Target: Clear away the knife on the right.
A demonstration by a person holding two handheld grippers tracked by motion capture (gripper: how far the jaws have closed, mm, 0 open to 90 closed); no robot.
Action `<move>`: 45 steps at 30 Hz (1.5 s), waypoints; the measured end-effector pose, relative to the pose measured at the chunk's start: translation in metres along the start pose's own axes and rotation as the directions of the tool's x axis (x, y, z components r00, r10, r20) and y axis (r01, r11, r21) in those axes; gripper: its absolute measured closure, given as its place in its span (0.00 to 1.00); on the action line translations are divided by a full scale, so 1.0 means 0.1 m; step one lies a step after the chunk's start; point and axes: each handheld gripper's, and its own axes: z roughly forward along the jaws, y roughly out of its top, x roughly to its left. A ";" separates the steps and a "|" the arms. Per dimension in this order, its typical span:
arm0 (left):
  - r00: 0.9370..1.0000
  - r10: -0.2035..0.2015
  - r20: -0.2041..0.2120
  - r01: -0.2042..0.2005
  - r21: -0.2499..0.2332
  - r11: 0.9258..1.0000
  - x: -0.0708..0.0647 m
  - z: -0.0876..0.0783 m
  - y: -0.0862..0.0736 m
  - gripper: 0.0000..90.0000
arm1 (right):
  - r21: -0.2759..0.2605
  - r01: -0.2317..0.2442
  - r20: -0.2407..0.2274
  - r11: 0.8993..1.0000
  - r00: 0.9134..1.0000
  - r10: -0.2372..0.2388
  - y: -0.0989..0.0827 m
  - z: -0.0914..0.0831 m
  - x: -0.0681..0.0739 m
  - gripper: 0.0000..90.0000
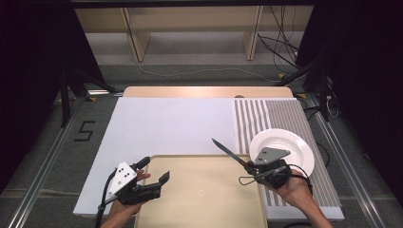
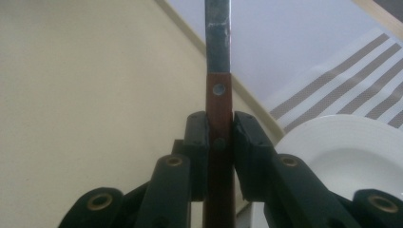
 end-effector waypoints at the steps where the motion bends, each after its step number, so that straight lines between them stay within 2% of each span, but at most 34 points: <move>1: 1.000 -0.001 0.000 0.001 -0.001 1.000 0.00 0.00 0.00 0.17 | 0.000 0.000 0.000 1.000 1.000 0.000 0.00 0.00 0.00 0.86; 10: 1.000 0.005 -0.002 -0.005 0.002 1.000 0.00 -0.01 0.00 0.17 | 0.030 -0.002 -0.040 1.000 0.999 0.003 -0.07 -0.03 0.14 0.86; 16: 1.000 0.006 -0.001 -0.006 0.004 1.000 0.00 0.00 0.00 0.17 | 0.046 -0.055 -0.094 0.997 0.994 0.059 -0.13 -0.04 0.23 0.86; 24: 1.000 0.005 -0.002 -0.005 0.004 1.000 0.00 0.00 0.00 0.17 | 0.100 -0.048 -0.128 0.994 0.990 0.061 -0.19 0.01 0.33 0.86; 26: 1.000 0.004 -0.002 -0.004 0.005 1.000 0.00 0.00 0.00 0.17 | 0.144 -0.029 -0.145 0.989 0.988 0.050 -0.21 0.05 0.40 0.86; 28: 1.000 0.005 -0.002 -0.005 0.003 1.000 0.00 0.00 0.00 0.17 | 0.156 -0.026 -0.150 0.987 0.987 0.050 -0.22 0.07 0.42 0.86; 29: 1.000 0.005 -0.002 -0.005 0.003 1.000 0.00 0.00 0.00 0.17 | 0.186 -0.015 -0.162 0.982 0.986 0.046 -0.23 0.10 0.45 0.86; 31: 1.000 0.006 -0.001 -0.006 0.004 1.000 0.00 0.00 -0.01 0.17 | 0.197 -0.012 -0.167 0.980 0.985 0.046 -0.23 0.12 0.47 0.86; 33: 1.000 0.004 -0.001 -0.004 0.005 1.000 0.00 0.00 -0.01 0.17 | 0.226 -0.027 -0.178 0.974 0.982 0.068 -0.24 0.13 0.50 0.86; 38: 1.000 0.004 -0.002 -0.004 0.005 1.000 0.00 0.00 -0.01 0.17 | 0.240 -0.038 -0.187 0.970 0.979 0.085 -0.26 0.13 0.55 0.86; 43: 1.000 0.006 -0.002 -0.006 0.006 1.000 -0.01 0.00 -0.01 0.17 | 0.275 -0.039 -0.198 0.961 0.975 0.096 -0.28 0.15 0.64 0.86; 45: 1.000 0.006 -0.002 -0.006 0.005 1.000 0.00 0.00 -0.01 0.17 | 0.274 -0.036 -0.203 0.961 0.975 0.094 -0.29 0.16 0.64 0.86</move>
